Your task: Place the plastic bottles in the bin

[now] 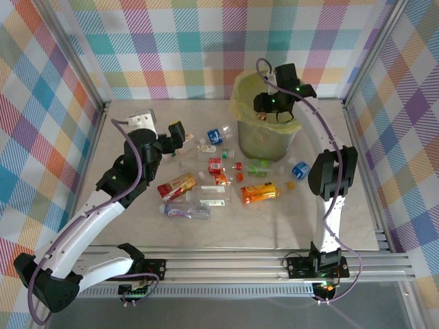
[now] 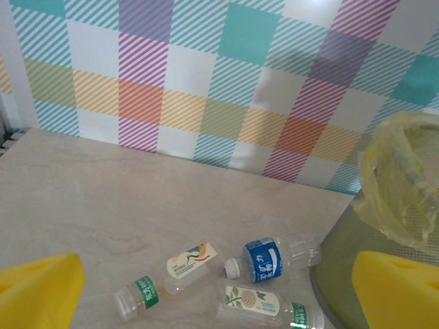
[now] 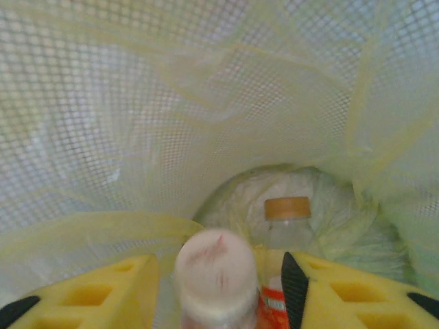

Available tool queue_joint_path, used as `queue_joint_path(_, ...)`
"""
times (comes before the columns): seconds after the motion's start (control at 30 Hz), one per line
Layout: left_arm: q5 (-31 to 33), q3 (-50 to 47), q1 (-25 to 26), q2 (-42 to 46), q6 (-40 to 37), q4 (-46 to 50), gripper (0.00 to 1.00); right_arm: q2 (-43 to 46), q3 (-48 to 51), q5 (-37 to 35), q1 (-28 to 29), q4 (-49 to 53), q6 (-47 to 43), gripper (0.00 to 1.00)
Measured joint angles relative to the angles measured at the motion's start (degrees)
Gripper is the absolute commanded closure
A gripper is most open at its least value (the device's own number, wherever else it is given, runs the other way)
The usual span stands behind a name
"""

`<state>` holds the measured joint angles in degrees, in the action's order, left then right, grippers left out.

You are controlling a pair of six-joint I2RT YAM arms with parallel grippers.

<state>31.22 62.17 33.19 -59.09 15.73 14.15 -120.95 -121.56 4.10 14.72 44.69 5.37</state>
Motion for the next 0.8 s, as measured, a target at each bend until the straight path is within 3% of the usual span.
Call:
queue_joint_path(0.3, 1.07, -0.17, -0.33, 0.02, 1.42, 2.82, 0.00, -0.57, -1.51, -1.33, 0.00, 1.79, -0.26, 0.28)
queue_joint_path(0.57, 1.46, -0.94, -0.46, 0.52, 1.66, 3.89, 0.00, -1.49, -18.43, -3.67, 0.00, 10.93, 0.04, 0.01)
queue_joint_path(0.8, 1.46, -2.21, -0.74, 1.49, 2.51, 3.89, 0.00, 4.94, -18.75, -9.31, -0.35, 16.98, 1.64, 0.00)
